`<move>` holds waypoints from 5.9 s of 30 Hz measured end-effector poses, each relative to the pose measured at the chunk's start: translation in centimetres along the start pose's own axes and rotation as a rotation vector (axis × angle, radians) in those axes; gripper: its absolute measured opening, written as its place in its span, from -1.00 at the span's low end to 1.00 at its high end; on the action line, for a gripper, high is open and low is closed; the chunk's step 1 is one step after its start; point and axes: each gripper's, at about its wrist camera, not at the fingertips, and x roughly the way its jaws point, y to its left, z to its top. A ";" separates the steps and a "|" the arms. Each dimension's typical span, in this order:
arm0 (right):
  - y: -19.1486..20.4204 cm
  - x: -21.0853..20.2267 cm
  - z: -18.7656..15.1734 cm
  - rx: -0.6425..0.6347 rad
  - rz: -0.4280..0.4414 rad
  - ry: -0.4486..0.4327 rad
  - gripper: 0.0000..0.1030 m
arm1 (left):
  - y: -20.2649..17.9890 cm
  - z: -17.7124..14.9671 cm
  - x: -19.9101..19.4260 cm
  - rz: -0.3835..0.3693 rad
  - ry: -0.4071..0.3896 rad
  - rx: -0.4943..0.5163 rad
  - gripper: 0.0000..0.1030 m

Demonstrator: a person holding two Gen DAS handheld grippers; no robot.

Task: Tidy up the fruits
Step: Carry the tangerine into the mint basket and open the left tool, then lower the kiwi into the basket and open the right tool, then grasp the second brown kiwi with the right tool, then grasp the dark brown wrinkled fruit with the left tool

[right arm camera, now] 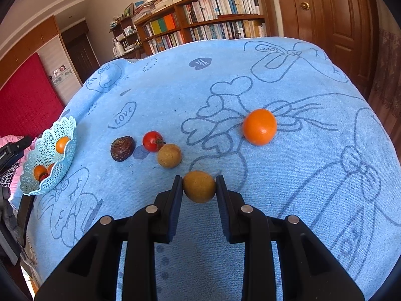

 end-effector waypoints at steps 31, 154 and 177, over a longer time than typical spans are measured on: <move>19.8 1.7 2.4 -0.266 0.277 0.001 -0.47 | 6.0 -0.2 -1.1 0.051 -0.062 -0.087 0.62; 1.0 2.9 0.6 0.015 0.051 0.039 -0.48 | -17.8 -5.4 9.4 -0.348 0.276 0.328 0.05; 1.0 3.0 0.6 0.018 0.049 0.034 -0.48 | -16.0 -4.5 5.5 -0.323 0.200 0.297 -0.20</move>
